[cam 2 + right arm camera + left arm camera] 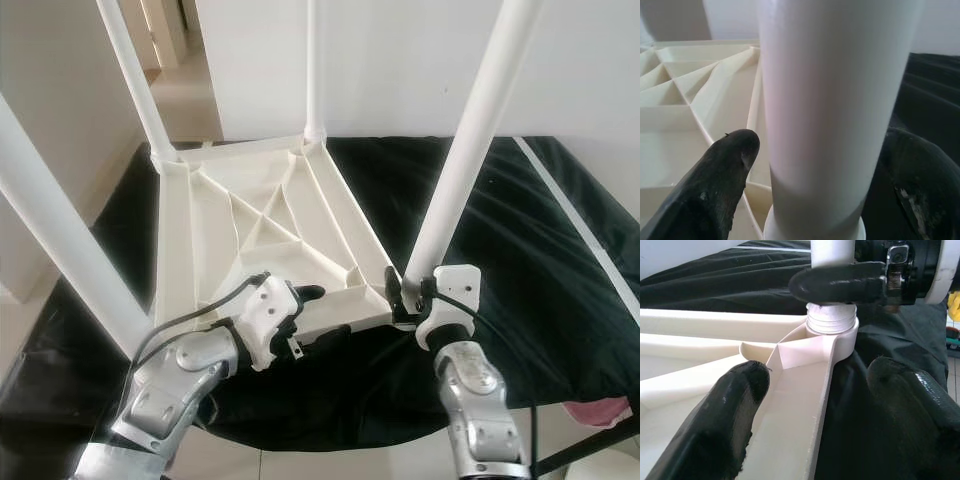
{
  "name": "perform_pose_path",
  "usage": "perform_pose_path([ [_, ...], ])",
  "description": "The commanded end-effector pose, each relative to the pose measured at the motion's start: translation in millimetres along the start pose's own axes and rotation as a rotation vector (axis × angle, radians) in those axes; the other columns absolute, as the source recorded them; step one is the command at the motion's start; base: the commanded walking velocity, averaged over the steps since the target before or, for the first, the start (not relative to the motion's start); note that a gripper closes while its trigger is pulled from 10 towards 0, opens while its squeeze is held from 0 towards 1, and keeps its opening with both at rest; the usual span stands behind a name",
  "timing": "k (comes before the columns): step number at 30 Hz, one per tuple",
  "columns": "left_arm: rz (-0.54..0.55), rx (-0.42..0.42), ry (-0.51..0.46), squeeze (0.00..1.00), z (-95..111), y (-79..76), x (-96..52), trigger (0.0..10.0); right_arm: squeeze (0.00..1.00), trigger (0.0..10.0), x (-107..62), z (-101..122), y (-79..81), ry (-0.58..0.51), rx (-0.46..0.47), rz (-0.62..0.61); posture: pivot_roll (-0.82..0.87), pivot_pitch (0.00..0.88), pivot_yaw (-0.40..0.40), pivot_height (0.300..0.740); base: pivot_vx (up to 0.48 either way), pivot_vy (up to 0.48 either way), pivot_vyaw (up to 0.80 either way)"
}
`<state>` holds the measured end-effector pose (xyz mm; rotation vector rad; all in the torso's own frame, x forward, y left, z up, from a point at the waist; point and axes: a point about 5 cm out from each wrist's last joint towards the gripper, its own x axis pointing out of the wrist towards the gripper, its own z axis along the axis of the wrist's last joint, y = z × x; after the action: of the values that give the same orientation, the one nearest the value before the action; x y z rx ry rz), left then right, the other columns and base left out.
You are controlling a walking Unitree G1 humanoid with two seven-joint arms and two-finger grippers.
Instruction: Building children table
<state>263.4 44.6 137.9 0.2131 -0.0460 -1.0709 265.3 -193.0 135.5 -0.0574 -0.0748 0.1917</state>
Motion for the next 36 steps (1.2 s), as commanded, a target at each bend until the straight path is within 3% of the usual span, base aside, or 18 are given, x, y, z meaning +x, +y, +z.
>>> perform_pose_path([
  [1, -0.005, 0.017, -0.004, 0.00, 2, 3.4, 1.1, 10.0, 0.00, 10.0, 2.1, 1, 0.4, -0.007, 0.003, 0.067, -0.09, 0.000, 0.019, 0.740, 0.000, 0.000, 0.00],
  [5, -0.006, 0.020, -0.006, 0.00, 3, 4.9, 1.3, 10.0, 0.00, 10.0, 3.2, 3, -2.0, -0.006, -0.016, 0.104, -0.08, 0.000, 0.021, 0.740, 0.000, 0.000, 0.00],
  [10, 0.003, 0.030, -0.011, 0.00, 7, 11.1, -0.4, 10.0, 0.00, 10.0, 0.7, 3, -15.2, 0.041, -0.065, 0.258, -0.07, 0.000, 0.020, 0.740, 0.000, 0.000, 0.00],
  [17, 0.014, 0.031, -0.006, 0.00, 5, 12.6, -3.4, 10.0, 0.00, 10.0, 0.8, 0, -27.6, 0.075, -0.110, 0.304, -0.08, 0.000, 0.026, 0.740, 0.000, 0.000, 0.00],
  [26, 0.006, 0.043, -0.011, 0.00, 8, 15.6, -1.4, 10.0, 0.00, 10.0, 14.6, -11, -22.8, 0.116, -0.177, 0.394, -0.07, 0.000, 0.032, 0.740, 0.000, 0.000, 0.00],
  [27, 0.007, 0.043, -0.011, 0.00, 8, 15.9, -1.2, 10.0, 0.00, 1.3, 15.7, -12, -22.7, 0.118, -0.175, 0.401, -0.07, 0.000, 0.030, 0.740, 0.000, 0.000, 0.00],
  [28, 0.007, 0.043, -0.012, 0.00, 8, 16.0, -1.0, 10.0, 0.00, 0.0, 16.9, -12, -22.7, 0.115, -0.177, 0.405, -0.07, 0.000, 0.029, 0.740, 0.000, 0.000, 0.00],
  [36, 0.004, 0.038, -0.015, 0.00, 8, 12.8, -0.3, 10.0, 0.00, 0.0, 18.0, -16, -27.6, 0.127, -0.185, 0.421, -0.07, 0.000, 0.026, 0.740, 0.000, 0.000, 0.00],
])
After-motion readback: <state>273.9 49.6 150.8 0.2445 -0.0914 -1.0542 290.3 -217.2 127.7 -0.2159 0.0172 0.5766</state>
